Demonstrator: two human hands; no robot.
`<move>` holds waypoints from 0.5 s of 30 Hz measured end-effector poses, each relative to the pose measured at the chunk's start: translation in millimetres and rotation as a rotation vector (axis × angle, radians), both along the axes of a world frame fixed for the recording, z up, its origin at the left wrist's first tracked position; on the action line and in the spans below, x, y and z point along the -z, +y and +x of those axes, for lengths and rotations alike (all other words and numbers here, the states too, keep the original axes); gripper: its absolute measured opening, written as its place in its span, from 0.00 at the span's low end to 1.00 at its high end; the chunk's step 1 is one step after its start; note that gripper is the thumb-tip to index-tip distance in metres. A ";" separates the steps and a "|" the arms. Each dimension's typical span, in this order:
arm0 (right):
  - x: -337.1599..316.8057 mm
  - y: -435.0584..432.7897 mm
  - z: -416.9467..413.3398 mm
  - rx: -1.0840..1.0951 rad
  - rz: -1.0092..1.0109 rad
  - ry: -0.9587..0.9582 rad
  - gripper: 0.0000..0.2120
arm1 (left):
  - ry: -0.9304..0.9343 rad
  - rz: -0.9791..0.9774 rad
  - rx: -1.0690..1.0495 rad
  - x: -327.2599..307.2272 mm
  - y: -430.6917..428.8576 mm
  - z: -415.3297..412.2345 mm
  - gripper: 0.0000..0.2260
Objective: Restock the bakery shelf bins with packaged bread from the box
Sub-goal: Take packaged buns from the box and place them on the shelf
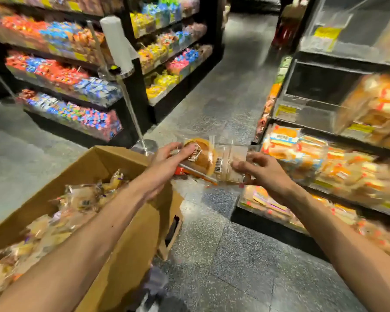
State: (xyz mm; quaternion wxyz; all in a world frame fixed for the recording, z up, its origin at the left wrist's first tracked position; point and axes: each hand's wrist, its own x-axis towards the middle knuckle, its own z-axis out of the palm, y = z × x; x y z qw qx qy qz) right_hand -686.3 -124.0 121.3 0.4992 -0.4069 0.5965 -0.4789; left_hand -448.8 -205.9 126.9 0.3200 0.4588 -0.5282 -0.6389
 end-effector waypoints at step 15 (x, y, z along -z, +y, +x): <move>-18.0 261.6 -353.7 0.616 -0.112 0.032 0.08 | -0.053 -0.165 0.382 4.6 163.7 -457.4 0.34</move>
